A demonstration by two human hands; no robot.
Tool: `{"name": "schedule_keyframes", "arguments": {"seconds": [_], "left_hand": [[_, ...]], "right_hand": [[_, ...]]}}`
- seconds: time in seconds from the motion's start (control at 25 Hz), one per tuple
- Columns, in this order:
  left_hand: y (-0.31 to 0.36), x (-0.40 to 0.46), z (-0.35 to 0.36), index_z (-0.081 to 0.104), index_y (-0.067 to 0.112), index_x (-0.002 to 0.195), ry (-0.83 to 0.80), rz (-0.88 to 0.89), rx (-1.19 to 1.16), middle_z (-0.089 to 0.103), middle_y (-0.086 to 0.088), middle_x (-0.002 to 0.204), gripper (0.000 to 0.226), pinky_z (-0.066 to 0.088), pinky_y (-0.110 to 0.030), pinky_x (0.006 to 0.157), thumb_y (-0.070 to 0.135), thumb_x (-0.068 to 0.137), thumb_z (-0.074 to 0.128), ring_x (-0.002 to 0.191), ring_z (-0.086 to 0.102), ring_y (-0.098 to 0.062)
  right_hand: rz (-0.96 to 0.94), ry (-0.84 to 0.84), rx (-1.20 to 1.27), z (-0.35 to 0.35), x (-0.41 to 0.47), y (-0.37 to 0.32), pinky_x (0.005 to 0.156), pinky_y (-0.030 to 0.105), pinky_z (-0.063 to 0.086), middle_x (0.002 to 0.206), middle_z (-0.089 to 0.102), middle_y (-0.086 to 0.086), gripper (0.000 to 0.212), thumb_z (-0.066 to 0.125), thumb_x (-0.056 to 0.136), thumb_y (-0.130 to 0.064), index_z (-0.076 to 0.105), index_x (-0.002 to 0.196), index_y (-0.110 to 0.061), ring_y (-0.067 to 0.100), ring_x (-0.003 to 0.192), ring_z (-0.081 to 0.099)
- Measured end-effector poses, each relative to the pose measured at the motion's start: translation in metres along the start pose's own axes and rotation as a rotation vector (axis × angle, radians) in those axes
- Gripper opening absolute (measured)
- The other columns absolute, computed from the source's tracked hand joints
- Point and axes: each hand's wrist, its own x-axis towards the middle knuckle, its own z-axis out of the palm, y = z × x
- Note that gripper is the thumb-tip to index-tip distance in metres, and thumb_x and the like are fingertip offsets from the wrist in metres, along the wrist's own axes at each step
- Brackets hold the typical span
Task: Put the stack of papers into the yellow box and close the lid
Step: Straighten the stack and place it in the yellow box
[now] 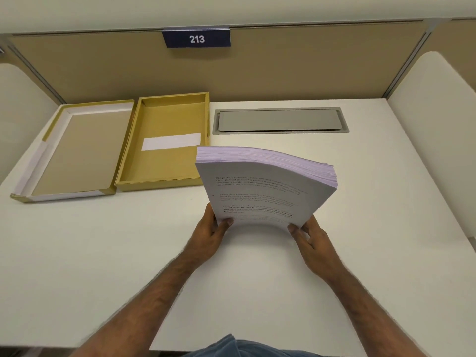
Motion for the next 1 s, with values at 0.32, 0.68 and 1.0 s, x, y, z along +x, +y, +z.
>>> {"name": "schedule_keyframes", "arguments": {"seconds": [0.32, 0.68, 1.0], "left_hand": [[-0.001, -0.006, -0.017, 0.054, 0.040, 0.135, 0.042, -0.043, 0.005, 0.070, 0.027, 0.131, 0.038, 0.055, -0.015, 0.092, 0.020, 0.104, 0.064, 0.122, 0.066, -0.001], [-0.005, 0.020, -0.160, 0.063, 0.022, 0.137, -0.046, -0.207, -0.087, 0.077, 0.013, 0.130, 0.038, 0.059, -0.027, 0.100, 0.020, 0.099, 0.072, 0.119, 0.073, -0.008], [-0.030, 0.116, -0.272, 0.069, 0.022, 0.129, -0.162, -0.335, -0.146, 0.079, 0.008, 0.128, 0.030, 0.062, -0.025, 0.086, 0.025, 0.099, 0.072, 0.114, 0.076, -0.011]], "right_hand": [[-0.073, 0.123, -0.099, 0.019, 0.006, -0.004, 0.086, 0.000, 0.047, 0.124, 0.065, -0.050, 0.038, 0.053, 0.109, -0.037, 0.061, 0.143, -0.020, -0.015, 0.111, 0.067], [-0.132, 0.021, -0.095, 0.099, 0.084, -0.093, 0.081, 0.006, 0.054, 0.130, 0.075, -0.030, 0.035, 0.059, 0.108, -0.036, 0.071, 0.141, -0.028, -0.008, 0.106, 0.075], [0.114, -0.109, -0.037, 0.176, 0.223, -0.140, 0.060, 0.037, 0.064, 0.110, 0.086, 0.006, 0.022, 0.067, 0.109, -0.024, 0.080, 0.123, -0.012, 0.024, 0.080, 0.076]]}}
